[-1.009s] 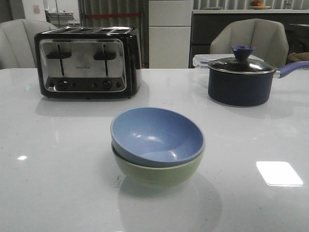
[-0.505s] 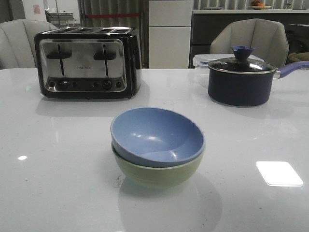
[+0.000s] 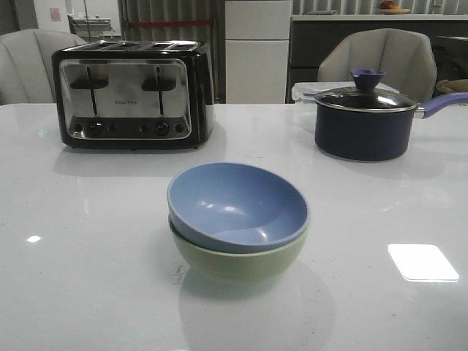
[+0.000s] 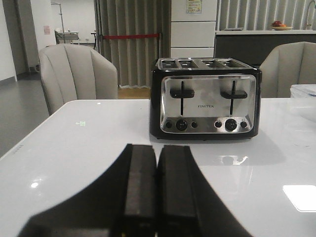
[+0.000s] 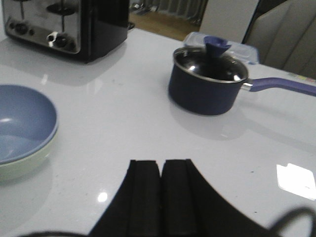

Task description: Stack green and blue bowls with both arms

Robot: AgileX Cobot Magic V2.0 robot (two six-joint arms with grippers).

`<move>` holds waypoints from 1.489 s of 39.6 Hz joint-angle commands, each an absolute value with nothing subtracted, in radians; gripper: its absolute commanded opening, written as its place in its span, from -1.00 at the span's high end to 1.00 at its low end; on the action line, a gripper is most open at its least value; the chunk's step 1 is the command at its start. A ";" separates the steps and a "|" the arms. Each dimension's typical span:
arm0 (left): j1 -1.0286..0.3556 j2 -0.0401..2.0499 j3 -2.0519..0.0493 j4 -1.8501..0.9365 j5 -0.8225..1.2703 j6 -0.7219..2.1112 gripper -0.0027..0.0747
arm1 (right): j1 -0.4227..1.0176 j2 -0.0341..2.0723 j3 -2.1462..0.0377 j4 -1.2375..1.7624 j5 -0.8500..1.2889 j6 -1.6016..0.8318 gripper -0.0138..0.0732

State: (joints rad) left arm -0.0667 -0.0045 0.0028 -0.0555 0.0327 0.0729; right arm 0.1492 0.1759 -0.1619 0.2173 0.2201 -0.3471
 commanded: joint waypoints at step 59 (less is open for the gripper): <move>-0.074 -0.024 0.008 -0.063 -0.057 0.064 0.69 | 0.032 -0.030 0.025 0.000 -0.065 0.060 0.55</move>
State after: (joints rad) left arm -0.0667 -0.0045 0.0028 -0.0555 0.0345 0.0729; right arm 0.0371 -0.0097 0.0285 0.0137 0.0309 0.0527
